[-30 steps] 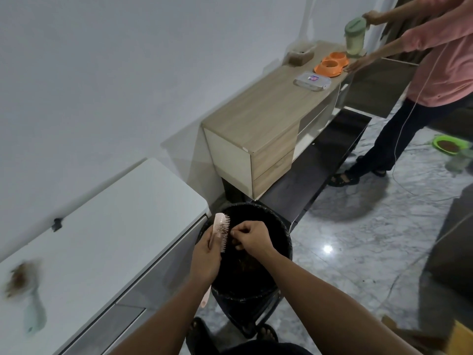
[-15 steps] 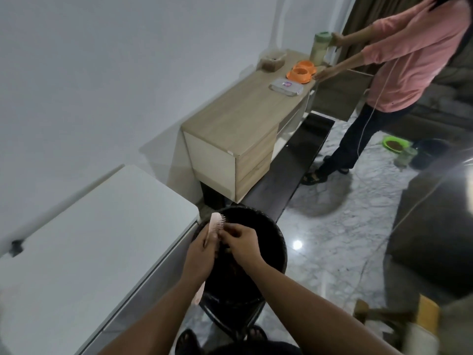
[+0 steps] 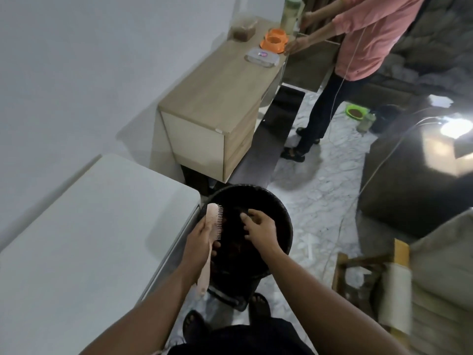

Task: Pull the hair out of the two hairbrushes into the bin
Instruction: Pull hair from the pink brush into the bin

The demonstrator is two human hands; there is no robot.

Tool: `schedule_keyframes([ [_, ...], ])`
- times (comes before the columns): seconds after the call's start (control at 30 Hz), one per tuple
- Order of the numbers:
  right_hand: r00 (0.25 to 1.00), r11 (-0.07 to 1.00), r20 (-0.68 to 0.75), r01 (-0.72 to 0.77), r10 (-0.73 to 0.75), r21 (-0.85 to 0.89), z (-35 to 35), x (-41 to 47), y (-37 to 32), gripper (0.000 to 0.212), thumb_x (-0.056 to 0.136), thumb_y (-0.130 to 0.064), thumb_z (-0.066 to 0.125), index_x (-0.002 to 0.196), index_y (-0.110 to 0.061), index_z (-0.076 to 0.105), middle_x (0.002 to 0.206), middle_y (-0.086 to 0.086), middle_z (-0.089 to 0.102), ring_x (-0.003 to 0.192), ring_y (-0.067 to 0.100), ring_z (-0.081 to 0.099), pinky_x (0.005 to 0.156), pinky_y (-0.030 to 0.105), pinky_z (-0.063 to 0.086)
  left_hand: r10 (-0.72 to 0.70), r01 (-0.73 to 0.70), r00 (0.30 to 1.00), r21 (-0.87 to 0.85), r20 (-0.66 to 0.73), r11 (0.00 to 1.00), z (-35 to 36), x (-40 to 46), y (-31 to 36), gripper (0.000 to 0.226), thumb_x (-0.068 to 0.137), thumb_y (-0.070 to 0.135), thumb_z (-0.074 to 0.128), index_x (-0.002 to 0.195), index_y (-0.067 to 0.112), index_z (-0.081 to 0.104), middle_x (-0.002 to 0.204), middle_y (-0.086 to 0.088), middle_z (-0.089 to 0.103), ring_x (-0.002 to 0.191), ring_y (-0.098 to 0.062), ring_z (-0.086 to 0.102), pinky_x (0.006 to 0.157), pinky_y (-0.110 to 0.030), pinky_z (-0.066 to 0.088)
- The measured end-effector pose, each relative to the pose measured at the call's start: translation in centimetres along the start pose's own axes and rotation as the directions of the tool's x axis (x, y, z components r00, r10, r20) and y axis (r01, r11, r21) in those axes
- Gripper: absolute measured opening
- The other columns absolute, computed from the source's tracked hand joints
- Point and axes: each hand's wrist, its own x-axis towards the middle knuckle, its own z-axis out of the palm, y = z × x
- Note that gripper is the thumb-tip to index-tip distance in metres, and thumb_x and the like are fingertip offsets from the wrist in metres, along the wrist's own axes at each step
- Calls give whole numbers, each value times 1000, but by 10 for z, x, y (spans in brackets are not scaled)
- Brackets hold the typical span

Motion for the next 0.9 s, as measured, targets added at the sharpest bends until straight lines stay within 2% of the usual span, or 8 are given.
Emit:
schedule_keyframes([
  [0.07,984,993,134,119,-117,-6,24,-16,-8,37,92,-25,78,127,-21,68,108,2,77,95,19,76,78,39,66,-9,11,998,-28,54,1000,0,3,4,35,113,23,44,140,34,62,102,-5,74,70,-15,67,54,-29,51],
  [0.17,987,987,11,162,-162,6,36,-17,-9,9,90,-9,78,97,-10,82,87,8,81,74,16,76,70,30,65,25,-21,995,-46,95,999,0,2,10,34,112,22,44,138,32,65,85,-6,69,60,-13,59,47,-28,43],
  [0.3,994,1000,-112,-19,20,7,22,5,10,13,89,-5,76,81,-13,81,74,10,78,64,19,73,68,36,67,51,-52,988,3,145,999,-5,-1,10,33,113,23,45,132,39,66,77,-3,65,56,-11,54,44,-26,40],
  [0.47,909,932,-272,-244,316,269,-10,27,34,15,93,0,66,89,-3,79,72,14,77,59,19,71,75,42,67,-18,24,997,-80,69,996,-16,0,12,31,112,23,45,138,29,62,99,-7,66,63,-15,56,44,-24,41],
  [0.67,996,995,64,61,-66,79,31,-6,-9,39,94,-25,76,131,-21,65,105,6,76,88,18,74,74,36,65,-80,100,987,-141,139,985,-8,7,30,39,109,31,41,110,23,79,95,-8,74,74,-19,70,59,-29,52],
  [0.73,975,980,124,171,-182,98,48,-14,-13,30,90,-21,80,119,-17,75,101,3,80,90,19,78,79,37,66,-33,52,987,-118,159,992,2,8,29,38,109,25,43,117,19,79,102,-10,81,87,-23,77,70,-33,57],
  [0.83,993,990,24,113,-115,82,37,-4,-8,7,89,-7,78,94,-8,82,84,9,81,67,15,76,67,30,65,-4,4,989,0,146,1000,7,5,29,40,106,12,39,120,17,76,77,-6,65,58,-14,57,49,-29,41],
  [0.9,999,999,-27,22,-23,-33,14,12,8,8,90,-4,75,86,-7,81,78,13,79,57,13,69,58,24,61,-9,15,992,-47,127,999,8,5,30,40,106,7,36,118,14,74,80,-9,62,55,-11,50,43,-24,34],
])
